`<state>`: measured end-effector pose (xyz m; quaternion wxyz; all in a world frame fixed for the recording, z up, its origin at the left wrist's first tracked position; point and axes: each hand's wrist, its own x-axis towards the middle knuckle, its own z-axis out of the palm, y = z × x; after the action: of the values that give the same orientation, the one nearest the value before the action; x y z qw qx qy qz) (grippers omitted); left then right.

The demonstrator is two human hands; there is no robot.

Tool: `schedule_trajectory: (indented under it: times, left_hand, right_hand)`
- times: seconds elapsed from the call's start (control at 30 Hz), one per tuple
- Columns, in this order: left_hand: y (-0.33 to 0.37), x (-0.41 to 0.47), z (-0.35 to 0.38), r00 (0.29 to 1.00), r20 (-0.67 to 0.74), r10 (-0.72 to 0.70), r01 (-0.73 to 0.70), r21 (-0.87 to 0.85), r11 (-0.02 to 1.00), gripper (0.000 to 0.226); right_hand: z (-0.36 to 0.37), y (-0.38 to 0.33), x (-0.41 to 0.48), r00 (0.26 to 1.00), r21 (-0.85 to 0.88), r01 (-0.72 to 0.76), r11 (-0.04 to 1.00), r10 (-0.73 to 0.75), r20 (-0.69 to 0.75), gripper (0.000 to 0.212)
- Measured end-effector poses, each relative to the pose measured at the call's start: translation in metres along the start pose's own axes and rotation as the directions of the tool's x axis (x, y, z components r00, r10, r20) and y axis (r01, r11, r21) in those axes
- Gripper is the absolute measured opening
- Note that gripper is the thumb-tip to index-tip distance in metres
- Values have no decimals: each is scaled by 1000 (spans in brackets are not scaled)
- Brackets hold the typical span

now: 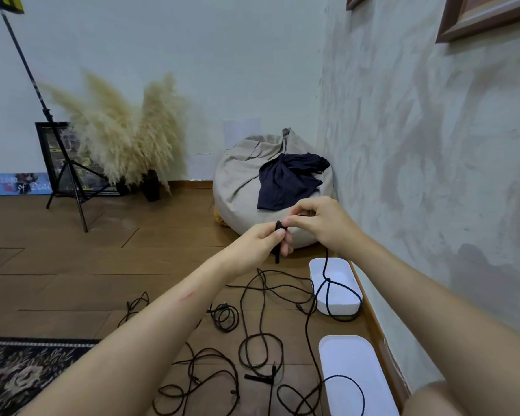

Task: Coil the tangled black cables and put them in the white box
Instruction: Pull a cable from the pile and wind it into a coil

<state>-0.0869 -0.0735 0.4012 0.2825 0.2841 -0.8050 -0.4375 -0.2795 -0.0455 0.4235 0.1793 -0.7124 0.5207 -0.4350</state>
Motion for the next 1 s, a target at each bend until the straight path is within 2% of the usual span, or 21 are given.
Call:
schedule_trajectory:
  times: [0.07,0.2,0.3,0.37,0.47,0.57,0.67,0.8,0.93,1.0]
  left_hand:
    - [-1,-1,-1,1000,-11,-9,9,32,999,28]
    - [-5,-1,-7,994,-109,-32,42,93,995,28]
    - [-6,-3,-5,994,-92,-58,72,155,985,28]
    - [-2,-3,2,997,-18,-70,72,178,981,28]
    - [9,-4,5,999,30,-36,34,77,996,28]
    - [15,-8,-2,997,68,-28,31,-37,999,24]
    - [16,-9,-6,997,82,7,3,-130,991,18]
    - [15,-5,-13,999,-3,34,-34,-293,956,19]
    - [13,0,-16,978,-203,-54,-51,-480,876,14]
    - [9,3,-17,930,-348,-122,-59,-468,882,15]
  right_hand:
    - [0,6,2,999,-10,-25,1000,25,25,12]
    - [-4,10,3,988,-170,-36,985,61,143,11]
    - [-4,9,0,993,-235,-42,971,67,98,15]
    - [-2,7,0,1000,-204,2,979,4,29,14]
    - [-1,9,1,999,-94,-7,996,2,-54,12]
    - [4,14,-1,997,37,-63,997,65,-47,11]
    - [13,13,-3,998,84,-61,995,63,-14,17]
    - [29,5,-8,996,138,-78,987,72,46,31]
    - [56,4,-13,980,-42,-116,992,122,157,38]
    - [66,2,-14,965,-93,-96,991,116,235,37]
